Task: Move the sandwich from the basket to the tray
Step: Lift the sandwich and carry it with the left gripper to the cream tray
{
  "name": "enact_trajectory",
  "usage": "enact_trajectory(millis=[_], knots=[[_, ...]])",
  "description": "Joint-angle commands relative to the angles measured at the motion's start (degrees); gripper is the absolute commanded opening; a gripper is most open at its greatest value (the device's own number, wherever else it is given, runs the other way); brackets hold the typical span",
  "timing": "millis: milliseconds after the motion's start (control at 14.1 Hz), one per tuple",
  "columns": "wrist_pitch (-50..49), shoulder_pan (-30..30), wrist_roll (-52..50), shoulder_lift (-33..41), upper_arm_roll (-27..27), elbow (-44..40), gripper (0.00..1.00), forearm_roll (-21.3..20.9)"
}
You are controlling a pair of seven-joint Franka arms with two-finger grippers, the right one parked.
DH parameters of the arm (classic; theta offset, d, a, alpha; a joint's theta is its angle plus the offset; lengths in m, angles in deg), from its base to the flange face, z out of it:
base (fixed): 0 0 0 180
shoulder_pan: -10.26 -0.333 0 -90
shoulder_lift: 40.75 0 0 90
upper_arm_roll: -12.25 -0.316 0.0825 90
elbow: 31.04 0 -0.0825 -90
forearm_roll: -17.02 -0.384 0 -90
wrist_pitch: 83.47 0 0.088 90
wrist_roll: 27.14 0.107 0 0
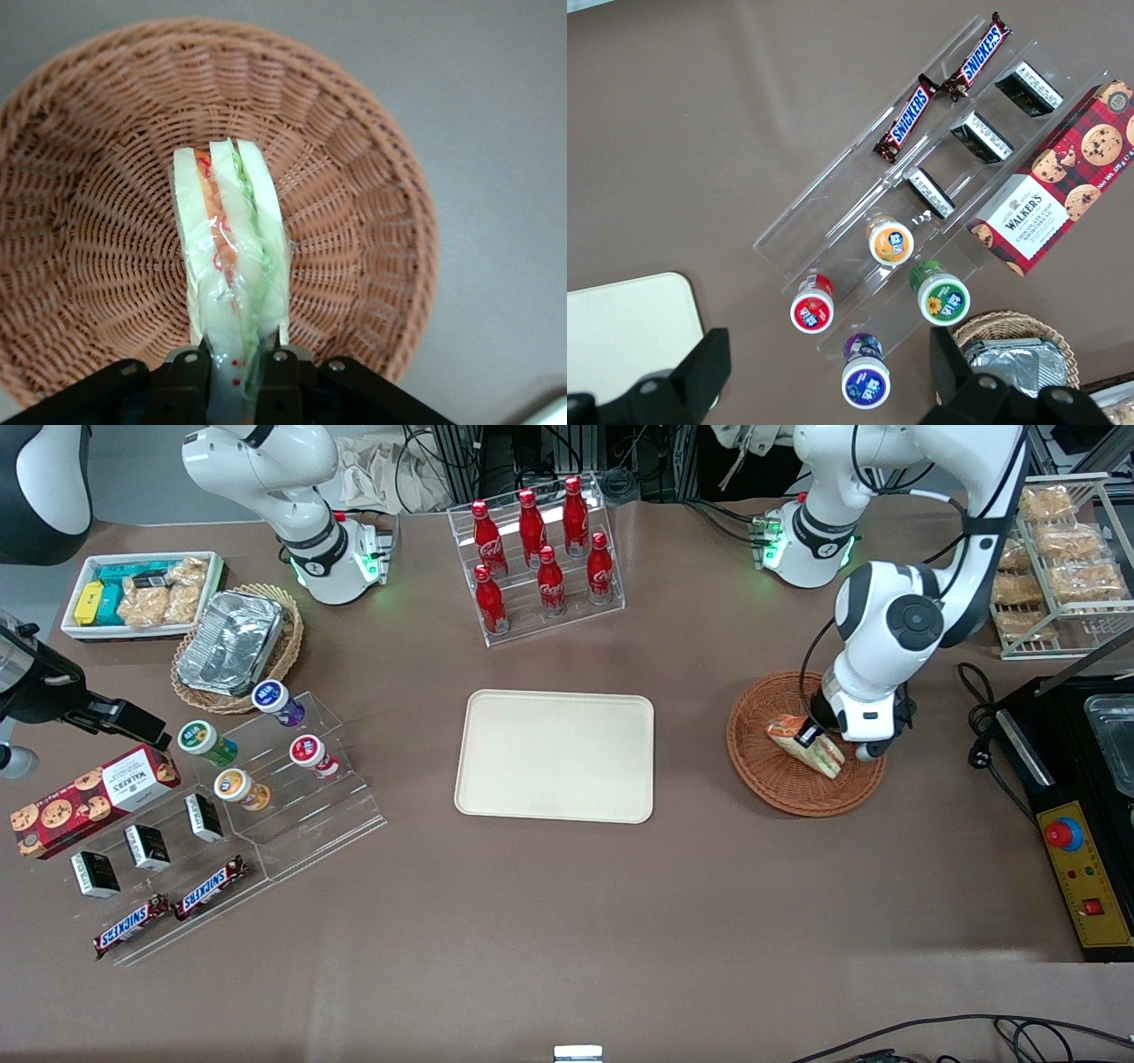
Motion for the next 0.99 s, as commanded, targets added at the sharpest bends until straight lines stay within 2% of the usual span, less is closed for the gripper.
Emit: enact_trajectory(millis=[0, 284, 426, 781, 923], knots=[[-11.8, 0.1, 1.1, 2.5, 0.0, -7.0, 0.0, -0.5], [-33.8, -0.4, 9.4, 1.8, -0.1, -23.8, 0.0, -1.4], [-40.2, -0.9, 12.7, 1.9, -0.1, -29.1, 0.0, -1.3], [-44.1, -0.8, 19.2, 2.0, 0.1, -33.4, 0.0, -1.3], [-44.9, 1.7, 19.4, 1.3, 0.3, -35.1, 0.0, -2.8]])
